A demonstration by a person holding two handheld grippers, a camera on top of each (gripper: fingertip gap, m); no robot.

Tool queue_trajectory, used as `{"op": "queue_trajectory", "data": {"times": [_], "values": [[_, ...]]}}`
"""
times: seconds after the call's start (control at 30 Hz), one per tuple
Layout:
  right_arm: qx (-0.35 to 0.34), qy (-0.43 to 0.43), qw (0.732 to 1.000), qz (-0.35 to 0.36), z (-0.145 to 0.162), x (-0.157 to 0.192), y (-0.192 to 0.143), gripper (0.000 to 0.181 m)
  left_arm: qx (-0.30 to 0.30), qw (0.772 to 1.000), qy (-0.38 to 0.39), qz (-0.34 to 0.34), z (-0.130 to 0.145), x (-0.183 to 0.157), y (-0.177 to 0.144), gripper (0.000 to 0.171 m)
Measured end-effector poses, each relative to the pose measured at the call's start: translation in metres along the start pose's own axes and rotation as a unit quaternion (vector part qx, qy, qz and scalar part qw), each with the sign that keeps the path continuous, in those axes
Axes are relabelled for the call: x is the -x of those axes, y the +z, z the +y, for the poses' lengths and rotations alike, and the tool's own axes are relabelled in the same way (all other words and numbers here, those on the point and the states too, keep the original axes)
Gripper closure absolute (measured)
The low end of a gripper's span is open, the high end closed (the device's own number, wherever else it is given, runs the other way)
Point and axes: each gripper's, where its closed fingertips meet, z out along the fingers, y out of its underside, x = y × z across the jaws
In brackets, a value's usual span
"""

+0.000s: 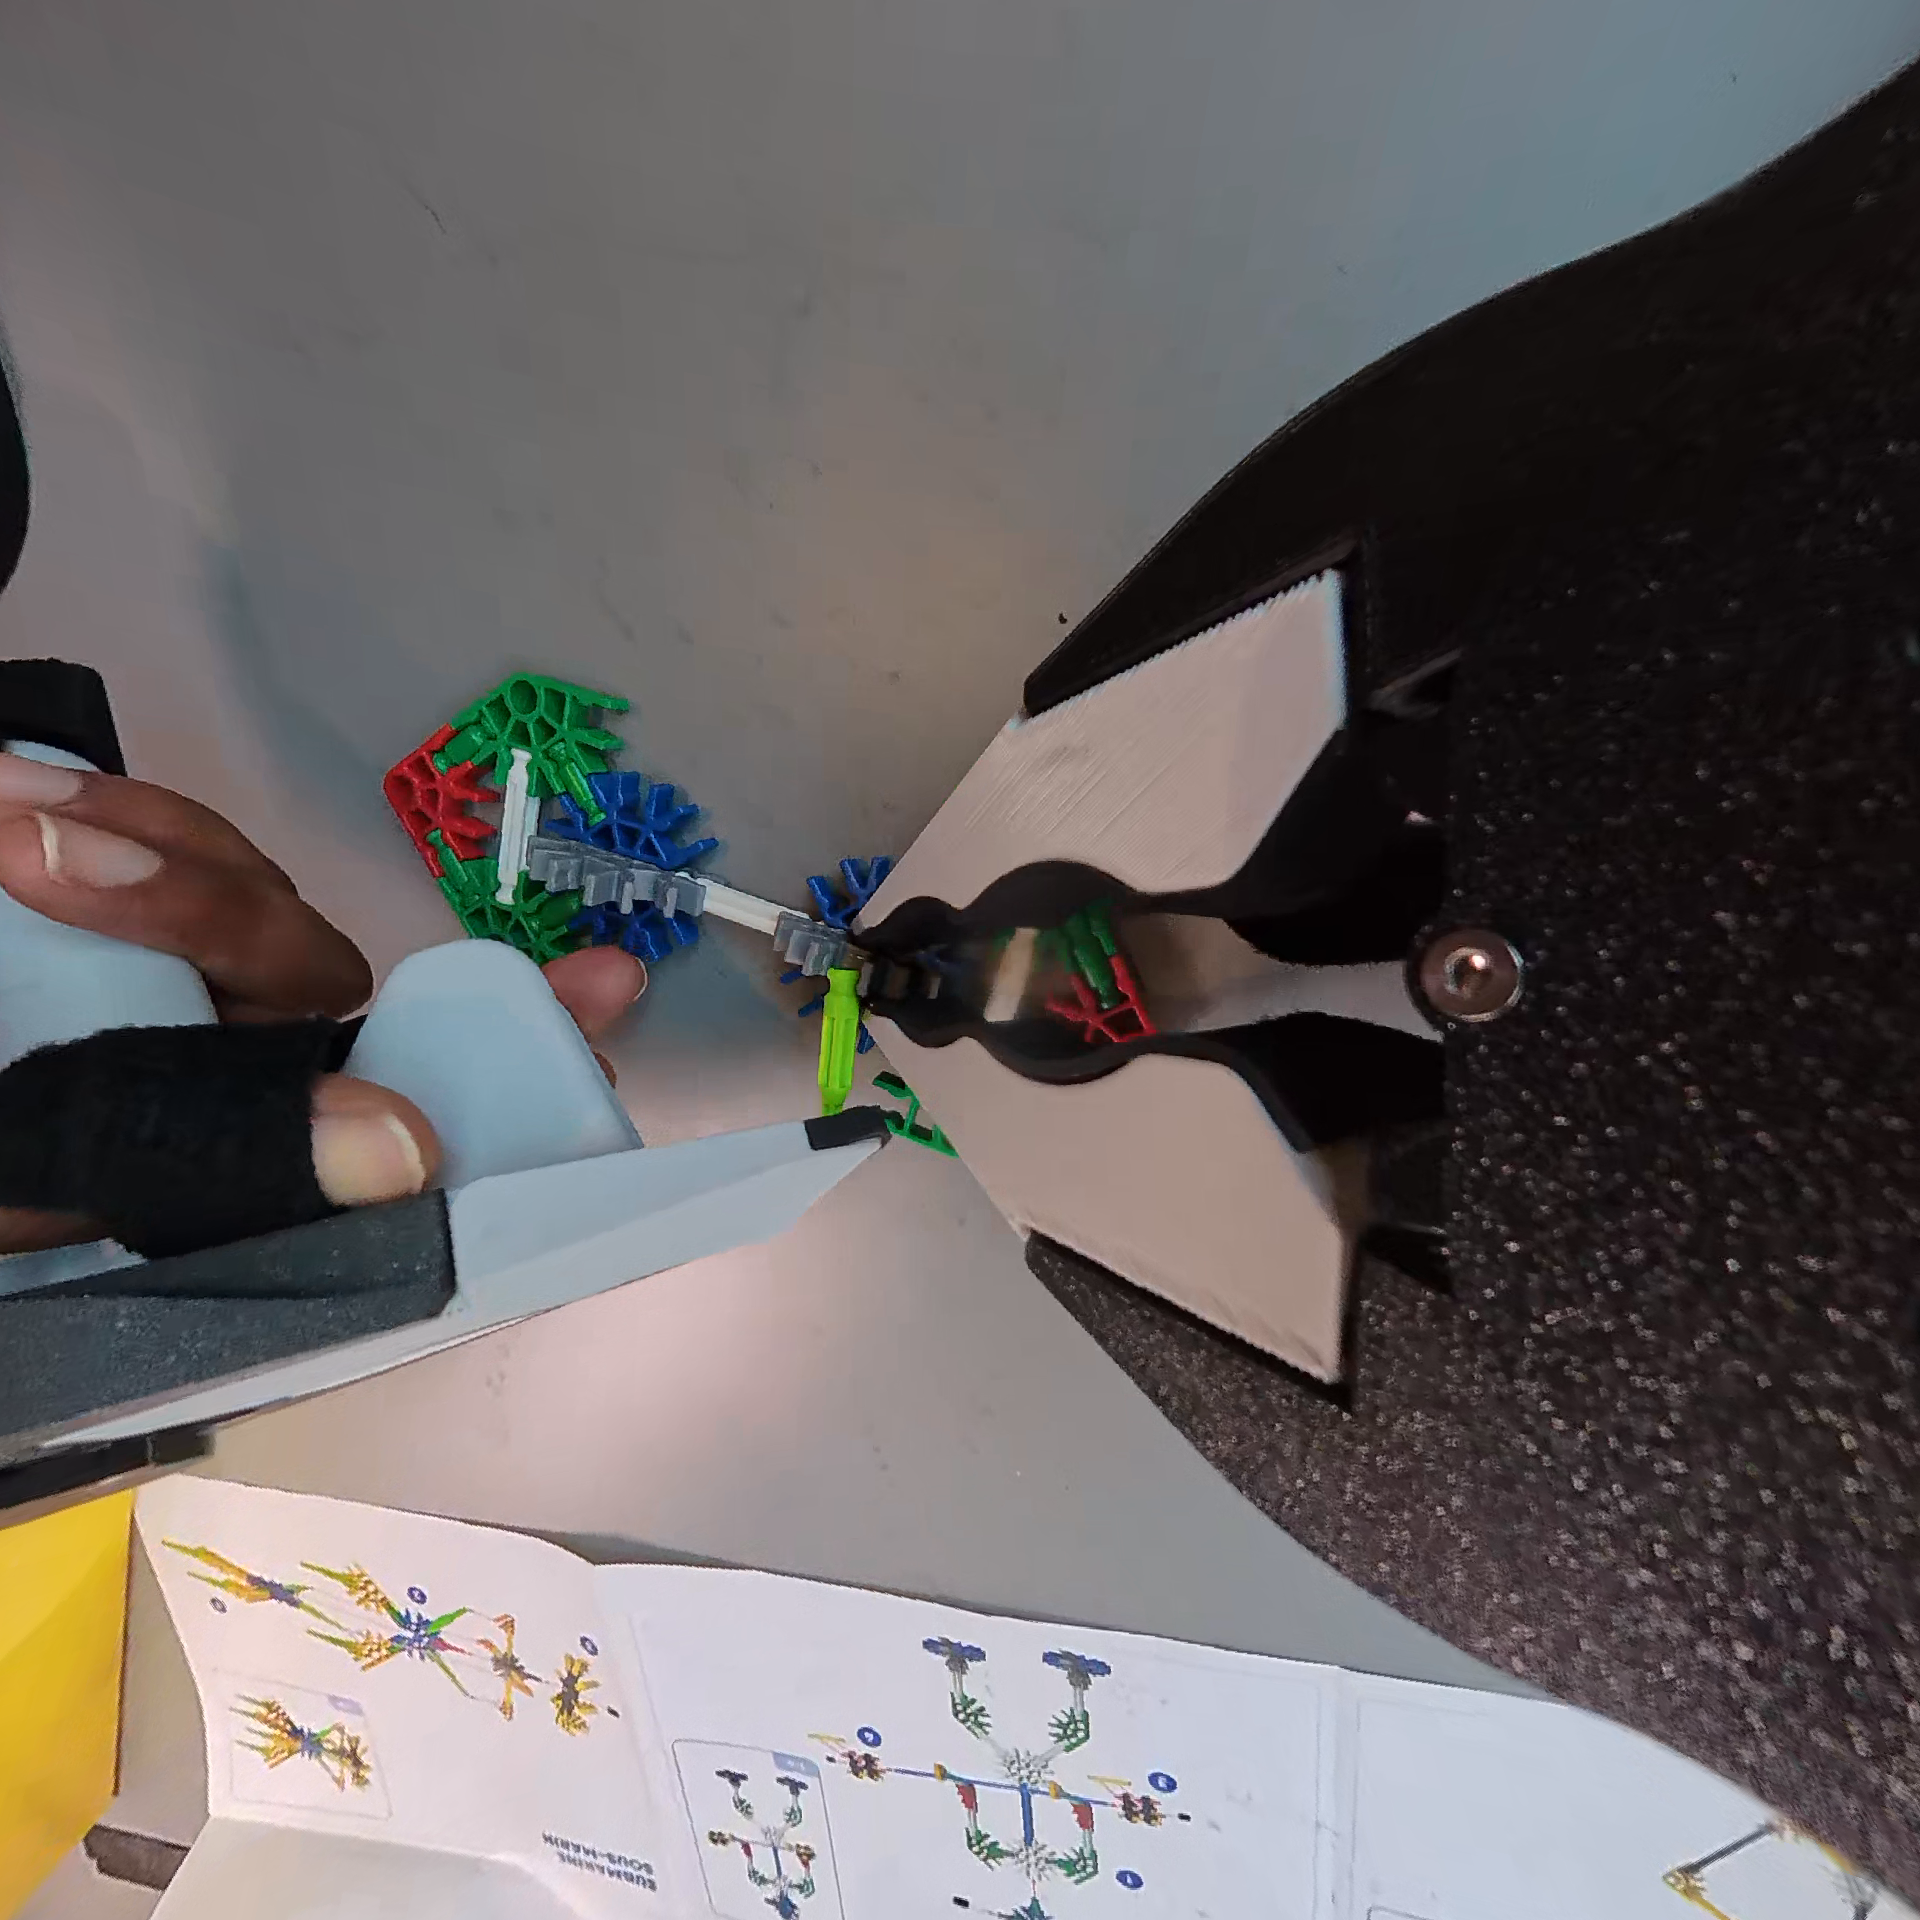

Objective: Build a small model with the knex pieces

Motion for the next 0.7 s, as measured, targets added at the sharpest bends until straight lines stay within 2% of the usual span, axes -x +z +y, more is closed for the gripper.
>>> {"op": "queue_trajectory", "data": {"times": [0.17, 0.27, 0.33, 0.4, 0.47, 0.53, 0.6, 0.7], "values": [[-0.046, -0.024, 0.999, -0.002, 0.003, 0.01, -0.009, 0.18, -0.012, 1.0, -0.023, 0.014, -0.001, -0.003, 0.0, 0.163], [-0.097, -0.087, 0.99, 0.053, 0.0, -0.005, -0.04, 0.181, -0.008, 0.998, -0.057, 0.008, 0.009, 0.008, -0.007, 0.166], [-0.13, -0.099, 0.986, 0.033, 0.003, 0.009, -0.056, 0.18, -0.012, 0.997, -0.069, 0.017, 0.012, 0.008, -0.01, 0.166], [-0.164, -0.149, 0.974, 0.039, 0.0, 0.024, -0.067, 0.18, -0.016, 0.997, -0.072, 0.022, 0.009, 0.007, -0.008, 0.166], [-0.187, -0.202, 0.96, 0.055, -0.008, 0.035, -0.073, 0.18, -0.018, 0.996, -0.079, 0.027, 0.006, 0.004, -0.006, 0.166], [-0.199, -0.231, 0.952, 0.032, -0.014, 0.05, -0.071, 0.18, -0.023, 0.995, -0.091, 0.035, 0.003, 0.001, -0.006, 0.166], [-0.224, -0.24, 0.945, -0.01, -0.023, 0.066, -0.069, 0.18, -0.053, 0.99, -0.116, 0.052, -0.008, 0.0, -0.012, 0.153], [-0.248, -0.241, 0.936, -0.06, -0.034, 0.081, -0.065, 0.18, -0.145, 0.973, -0.161, 0.081, -0.042, 0.003, -0.033, 0.147]]}}
